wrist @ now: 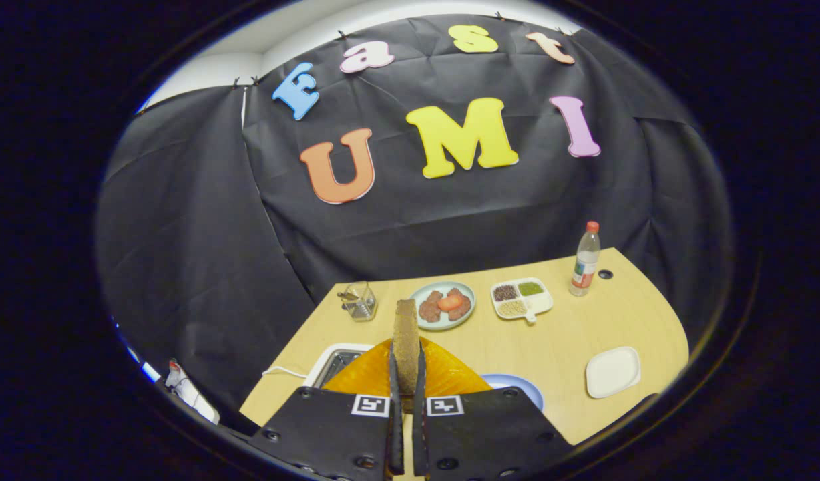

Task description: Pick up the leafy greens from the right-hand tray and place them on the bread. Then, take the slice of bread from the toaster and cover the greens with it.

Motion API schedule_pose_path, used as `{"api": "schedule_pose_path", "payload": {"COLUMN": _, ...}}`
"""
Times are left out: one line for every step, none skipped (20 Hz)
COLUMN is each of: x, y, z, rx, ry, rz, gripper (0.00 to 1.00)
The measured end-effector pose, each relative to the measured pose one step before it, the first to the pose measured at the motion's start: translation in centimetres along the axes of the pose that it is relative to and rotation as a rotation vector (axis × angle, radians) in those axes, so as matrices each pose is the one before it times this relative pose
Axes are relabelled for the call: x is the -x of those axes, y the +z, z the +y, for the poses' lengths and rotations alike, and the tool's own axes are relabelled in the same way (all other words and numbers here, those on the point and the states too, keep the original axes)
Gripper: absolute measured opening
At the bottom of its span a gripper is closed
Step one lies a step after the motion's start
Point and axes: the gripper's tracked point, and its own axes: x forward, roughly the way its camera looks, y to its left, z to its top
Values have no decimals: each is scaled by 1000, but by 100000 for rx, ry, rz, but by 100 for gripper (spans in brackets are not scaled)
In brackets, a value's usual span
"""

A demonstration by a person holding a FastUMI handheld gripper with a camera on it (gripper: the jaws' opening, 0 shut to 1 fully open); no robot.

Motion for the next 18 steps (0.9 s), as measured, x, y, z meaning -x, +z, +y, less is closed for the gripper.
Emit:
{"api": "schedule_pose_path", "payload": {"x": -240, "y": -1301, "z": -949, "rx": -599, "ry": 237, "rz": 2245, "gripper": 5}}
{"api": "schedule_pose_path", "payload": {"x": -314, "y": -1510, "z": -782, "rx": -1390, "ry": 505, "rz": 2877, "gripper": 5}}
{"api": "schedule_pose_path", "payload": {"x": -396, "y": -1335, "z": -594, "rx": -1030, "ry": 991, "rz": 2089, "gripper": 5}}
{"api": "schedule_pose_path", "payload": {"x": -592, "y": -1244, "z": -575, "rx": -668, "ry": 431, "rz": 2054, "gripper": 6}}
{"api": "schedule_pose_path", "payload": {"x": -657, "y": -1332, "z": -505, "rx": -744, "ry": 1223, "rz": 2225, "gripper": 6}}
{"api": "schedule_pose_path", "payload": {"x": -748, "y": -1202, "z": -422, "rx": -432, "ry": 1083, "rz": 1861, "gripper": 5}}
{"api": "schedule_pose_path", "payload": {"x": -545, "y": -1007, "z": -249, "rx": -955, "ry": 1626, "rz": 1683, "gripper": 5}}
{"api": "schedule_pose_path", "payload": {"x": -447, "y": -834, "z": -292, "rx": -1392, "ry": 1591, "rz": 1339, "gripper": 6}}
{"api": "schedule_pose_path", "payload": {"x": -484, "y": -825, "z": -275, "rx": -2273, "ry": 1932, "rz": 1331, "gripper": 6}}
{"api": "schedule_pose_path", "payload": {"x": -401, "y": -637, "z": -391, "rx": -1848, "ry": 598, "rz": 994, "gripper": 6}}
{"api": "schedule_pose_path", "payload": {"x": -352, "y": -442, "z": -576, "rx": -1669, "ry": 429, "rz": 831, "gripper": 6}}
{"api": "schedule_pose_path", "payload": {"x": -358, "y": -419, "z": -503, "rx": -1641, "ry": 502, "rz": 823, "gripper": 5}}
{"api": "schedule_pose_path", "payload": {"x": -393, "y": -408, "z": -619, "rx": -1872, "ry": 1016, "rz": 1013, "gripper": 5}}
{"api": "schedule_pose_path", "payload": {"x": -541, "y": -353, "z": -834, "rx": -442, "ry": 287, "rz": 1288, "gripper": 5}}
{"api": "schedule_pose_path", "payload": {"x": -282, "y": -40, "z": -1093, "rx": 477, "ry": -1012, "rz": 423, "gripper": 6}}
{"api": "schedule_pose_path", "payload": {"x": -238, "y": 61, "z": -1062, "rx": 247, "ry": -847, "rz": 301, "gripper": 6}}
{"api": "schedule_pose_path", "payload": {"x": -225, "y": -14, "z": -939, "rx": -247, "ry": -309, "rz": 620, "gripper": 5}}
{"api": "schedule_pose_path", "payload": {"x": -255, "y": -104, "z": -793, "rx": -112, "ry": -594, "rz": 303, "gripper": 5}}
